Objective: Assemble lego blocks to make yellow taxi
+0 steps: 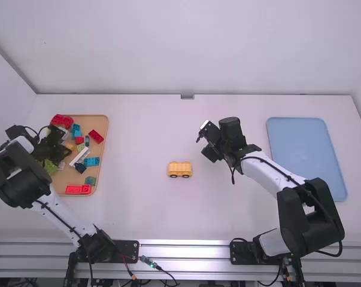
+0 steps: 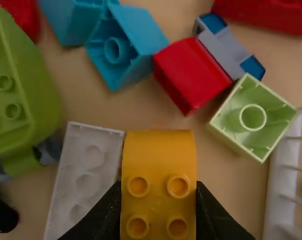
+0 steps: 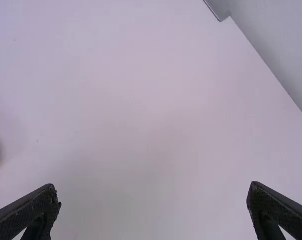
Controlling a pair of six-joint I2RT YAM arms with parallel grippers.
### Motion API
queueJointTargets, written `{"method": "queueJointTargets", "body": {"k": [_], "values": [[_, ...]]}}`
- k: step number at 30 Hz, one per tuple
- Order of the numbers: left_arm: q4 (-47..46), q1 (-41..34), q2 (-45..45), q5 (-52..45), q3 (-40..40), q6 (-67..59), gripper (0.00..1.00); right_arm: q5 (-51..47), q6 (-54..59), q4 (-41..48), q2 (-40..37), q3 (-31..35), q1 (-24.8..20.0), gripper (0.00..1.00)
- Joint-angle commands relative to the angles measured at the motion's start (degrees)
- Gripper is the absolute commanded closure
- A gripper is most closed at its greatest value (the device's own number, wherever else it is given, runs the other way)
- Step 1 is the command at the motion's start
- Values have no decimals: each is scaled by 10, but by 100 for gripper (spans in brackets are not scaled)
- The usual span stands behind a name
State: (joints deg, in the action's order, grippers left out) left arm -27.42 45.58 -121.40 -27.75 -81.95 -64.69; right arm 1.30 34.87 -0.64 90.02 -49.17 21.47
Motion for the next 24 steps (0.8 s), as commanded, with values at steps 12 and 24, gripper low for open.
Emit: {"method": "queueJointTargets", "body": {"k": [12,24], "values": [[-159,-45,96,-89,-75,7,85,51,-3,-1,-9,-15,-5,1],[-191,-226,174,-93,-57,-28,92,319,33,-4,10,4,-68,1]]}}
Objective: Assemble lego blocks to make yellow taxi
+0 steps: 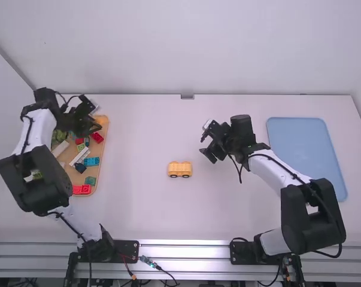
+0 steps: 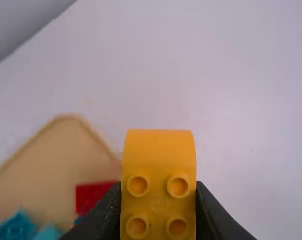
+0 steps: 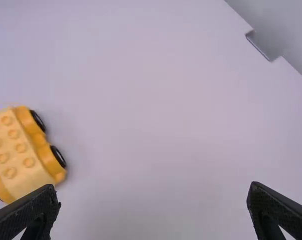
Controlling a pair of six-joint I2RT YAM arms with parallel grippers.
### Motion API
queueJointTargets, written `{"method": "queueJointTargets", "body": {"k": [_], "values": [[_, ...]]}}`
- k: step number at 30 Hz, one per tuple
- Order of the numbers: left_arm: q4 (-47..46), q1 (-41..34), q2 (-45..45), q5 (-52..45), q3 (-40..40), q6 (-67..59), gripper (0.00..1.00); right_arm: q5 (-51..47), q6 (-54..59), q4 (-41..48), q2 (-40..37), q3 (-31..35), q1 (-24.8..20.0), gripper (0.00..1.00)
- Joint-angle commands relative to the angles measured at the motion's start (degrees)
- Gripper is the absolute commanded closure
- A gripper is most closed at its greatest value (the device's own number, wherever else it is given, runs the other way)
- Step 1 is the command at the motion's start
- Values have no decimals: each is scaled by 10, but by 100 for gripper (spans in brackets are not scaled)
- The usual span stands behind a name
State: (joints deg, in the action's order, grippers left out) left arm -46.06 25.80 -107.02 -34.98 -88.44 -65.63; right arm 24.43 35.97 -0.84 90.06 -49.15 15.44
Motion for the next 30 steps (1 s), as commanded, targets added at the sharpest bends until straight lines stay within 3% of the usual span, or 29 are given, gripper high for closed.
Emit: {"method": "queueJointTargets", "body": {"k": [1,6,10,15,18,21,26,30], "values": [[-5,-41,36,-21,12,-19,93,100,30,-6,13,10,-10,1],[4,-106,65,-21,41,-19,95,145,31,-109,29,80,-15,1],[-8,-154,85,-17,71,-68,98,171,36,-239,27,161,-1,1],[-6,-198,89,-20,101,-133,98,221,39,-471,38,287,2,1],[8,-214,89,-27,110,-158,98,257,39,-543,64,310,-7,1],[26,-228,89,-18,109,-191,98,281,45,-554,98,305,-23,1],[58,-250,89,-17,95,-80,98,352,97,-503,152,252,-31,1],[29,-259,89,-79,103,-66,98,368,96,-479,193,206,-30,1]]}}
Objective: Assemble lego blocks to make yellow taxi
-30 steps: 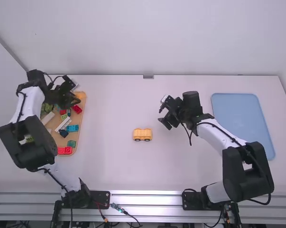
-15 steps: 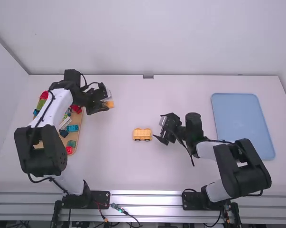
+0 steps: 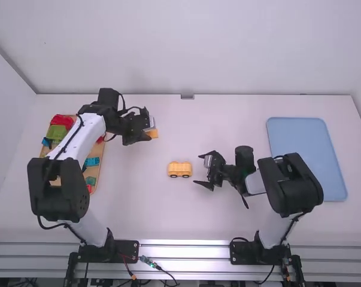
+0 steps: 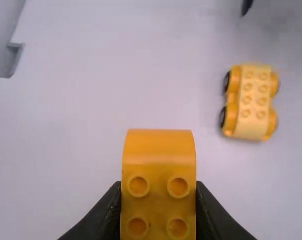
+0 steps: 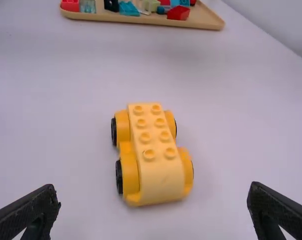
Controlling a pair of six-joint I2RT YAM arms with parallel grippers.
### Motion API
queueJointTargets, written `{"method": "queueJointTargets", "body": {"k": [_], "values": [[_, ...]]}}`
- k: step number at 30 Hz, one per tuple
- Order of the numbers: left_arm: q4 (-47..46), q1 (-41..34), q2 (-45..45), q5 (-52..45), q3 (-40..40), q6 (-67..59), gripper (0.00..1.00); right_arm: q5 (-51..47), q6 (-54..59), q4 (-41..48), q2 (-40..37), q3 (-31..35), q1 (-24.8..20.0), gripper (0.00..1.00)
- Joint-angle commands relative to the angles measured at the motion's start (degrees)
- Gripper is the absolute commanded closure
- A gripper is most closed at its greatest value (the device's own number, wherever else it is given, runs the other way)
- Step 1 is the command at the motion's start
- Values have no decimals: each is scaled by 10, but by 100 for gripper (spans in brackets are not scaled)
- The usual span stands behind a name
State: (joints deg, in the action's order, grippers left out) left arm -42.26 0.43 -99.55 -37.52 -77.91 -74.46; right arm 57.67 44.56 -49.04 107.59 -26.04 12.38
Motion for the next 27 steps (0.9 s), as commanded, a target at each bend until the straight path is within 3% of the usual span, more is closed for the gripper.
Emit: {"method": "queueJointTargets", "body": {"k": [1,7,19,27], "values": [[-16,-9,14,-68,2,11,98,43,10,11,26,-35,3,1],[-6,-42,14,-64,37,43,98,60,48,53,66,-75,19,1],[120,-99,14,-4,136,120,98,49,77,67,109,-110,57,1],[139,-99,14,-6,187,95,98,57,30,64,169,-165,57,1]]}}
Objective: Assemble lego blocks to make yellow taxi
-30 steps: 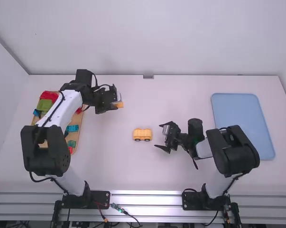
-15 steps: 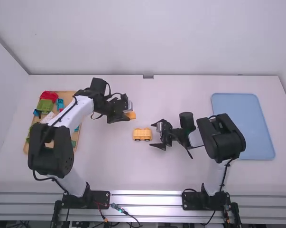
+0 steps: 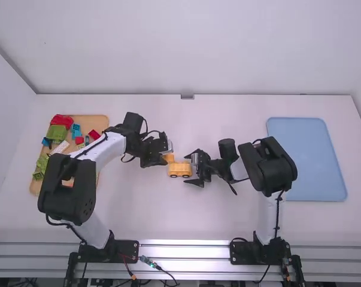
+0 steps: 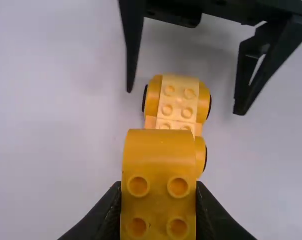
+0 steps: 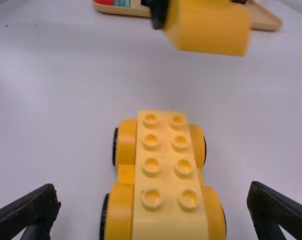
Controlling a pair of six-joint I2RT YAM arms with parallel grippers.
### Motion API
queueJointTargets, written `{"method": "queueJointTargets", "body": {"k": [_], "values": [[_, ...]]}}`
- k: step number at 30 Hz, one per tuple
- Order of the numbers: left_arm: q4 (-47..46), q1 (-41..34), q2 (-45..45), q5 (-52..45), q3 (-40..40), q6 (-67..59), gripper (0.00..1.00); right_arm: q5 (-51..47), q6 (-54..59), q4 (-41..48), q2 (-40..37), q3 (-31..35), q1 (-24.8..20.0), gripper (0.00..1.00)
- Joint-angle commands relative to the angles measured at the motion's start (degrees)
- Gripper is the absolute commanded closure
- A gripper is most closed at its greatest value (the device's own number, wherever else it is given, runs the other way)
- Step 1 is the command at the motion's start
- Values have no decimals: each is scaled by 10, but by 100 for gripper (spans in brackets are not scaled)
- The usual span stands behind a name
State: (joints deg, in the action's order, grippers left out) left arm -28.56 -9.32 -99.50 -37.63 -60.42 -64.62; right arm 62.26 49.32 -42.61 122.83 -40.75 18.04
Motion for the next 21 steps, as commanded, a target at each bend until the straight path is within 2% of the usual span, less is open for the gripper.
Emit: {"method": "queueJointTargets", "body": {"k": [1,5,9,12,18,21], "values": [[6,0,14,-8,16,-3,98,17,-26,-1,21,-23,0,1],[12,-1,14,-5,26,-3,98,37,-28,5,32,-43,8,1],[9,-7,14,-4,25,-3,98,-25,-47,4,33,-37,20,1],[14,-16,14,-2,26,-3,98,-71,-95,-37,34,-20,37,1],[26,-40,14,28,26,-2,98,-113,-101,-146,34,41,44,1],[26,-43,14,28,25,-3,98,-114,-102,-155,34,51,44,1]]}}
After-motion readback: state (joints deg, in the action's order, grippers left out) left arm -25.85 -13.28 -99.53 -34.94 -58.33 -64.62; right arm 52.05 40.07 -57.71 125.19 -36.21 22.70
